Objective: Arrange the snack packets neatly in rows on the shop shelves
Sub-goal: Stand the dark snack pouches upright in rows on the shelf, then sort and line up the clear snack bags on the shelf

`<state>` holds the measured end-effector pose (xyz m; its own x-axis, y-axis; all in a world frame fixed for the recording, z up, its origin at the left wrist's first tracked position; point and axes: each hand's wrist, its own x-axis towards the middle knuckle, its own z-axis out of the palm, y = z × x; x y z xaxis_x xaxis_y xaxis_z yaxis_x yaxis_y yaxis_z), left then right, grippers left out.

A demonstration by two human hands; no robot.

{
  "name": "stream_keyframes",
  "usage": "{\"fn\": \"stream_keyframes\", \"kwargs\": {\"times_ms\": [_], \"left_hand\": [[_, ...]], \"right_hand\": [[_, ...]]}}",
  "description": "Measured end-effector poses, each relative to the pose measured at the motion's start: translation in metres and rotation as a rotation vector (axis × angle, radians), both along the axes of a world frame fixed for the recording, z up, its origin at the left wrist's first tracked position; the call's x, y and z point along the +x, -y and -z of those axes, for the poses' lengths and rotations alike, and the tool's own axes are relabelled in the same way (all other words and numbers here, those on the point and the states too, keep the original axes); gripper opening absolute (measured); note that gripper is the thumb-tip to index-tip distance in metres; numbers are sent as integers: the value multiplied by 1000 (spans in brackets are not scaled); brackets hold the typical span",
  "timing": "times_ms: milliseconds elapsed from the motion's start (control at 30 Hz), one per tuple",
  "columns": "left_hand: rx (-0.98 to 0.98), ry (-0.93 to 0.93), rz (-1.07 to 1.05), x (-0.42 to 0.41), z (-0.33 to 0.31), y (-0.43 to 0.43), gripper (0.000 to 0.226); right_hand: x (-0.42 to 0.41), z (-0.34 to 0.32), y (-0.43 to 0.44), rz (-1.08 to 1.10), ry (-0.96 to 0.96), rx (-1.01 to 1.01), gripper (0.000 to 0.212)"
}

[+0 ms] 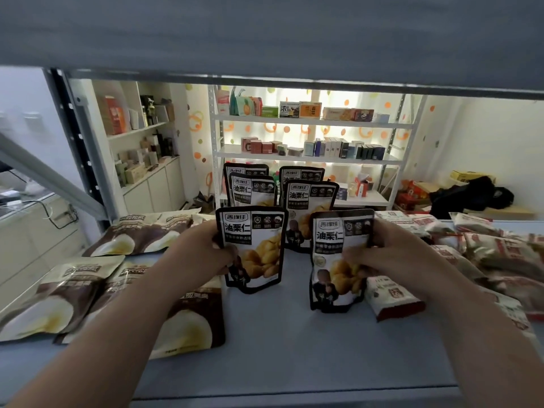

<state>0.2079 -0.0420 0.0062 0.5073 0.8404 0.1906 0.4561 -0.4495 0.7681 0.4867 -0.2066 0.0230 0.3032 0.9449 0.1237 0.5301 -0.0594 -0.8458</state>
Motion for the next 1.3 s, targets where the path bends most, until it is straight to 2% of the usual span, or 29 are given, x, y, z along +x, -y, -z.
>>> {"fn": "stream_keyframes", "kwargs": {"times_ms": [133, 367, 600, 667, 733, 800, 867, 1000, 1067, 1133, 1200, 1300], "left_hand": [[29, -6, -9, 2, -2, 5, 28], [91, -59, -73, 5, -6, 13, 16], [165, -114, -69, 3, -8, 21, 18], [163, -66, -114, -1, -10, 22, 24], [169, 76, -237, -9, -13, 29, 45], [356, 201, -314, -16, -17, 48, 55], [526, 260, -266, -11, -21, 80, 53], [537, 77, 36, 29, -8, 136, 41], [556, -43, 195, 59, 6, 152, 41], [543, -64, 302, 92, 18, 159, 45], [542, -75, 345, 125, 27, 160, 53], [577, -204, 327, 161, 37, 155, 64]], "right_hand": [[-21, 4, -17, 128, 105, 79, 43], [-29, 10, -26, 204, 180, 97, 29], [-32, 15, -19, 257, 205, 33, 38], [-33, 15, -13, 253, 190, 26, 37], [-32, 17, -1, 277, 229, 43, 41], [-29, 22, 17, 333, 344, 86, 49], [-24, 25, 37, 360, 478, 90, 46], [-4, 24, 71, 377, 648, 12, 41], [12, 20, 83, 356, 727, -37, 44], [29, 16, 88, 299, 796, -122, 49], [44, 15, 90, 225, 851, -226, 53], [61, 18, 89, 115, 907, -331, 58]]}}
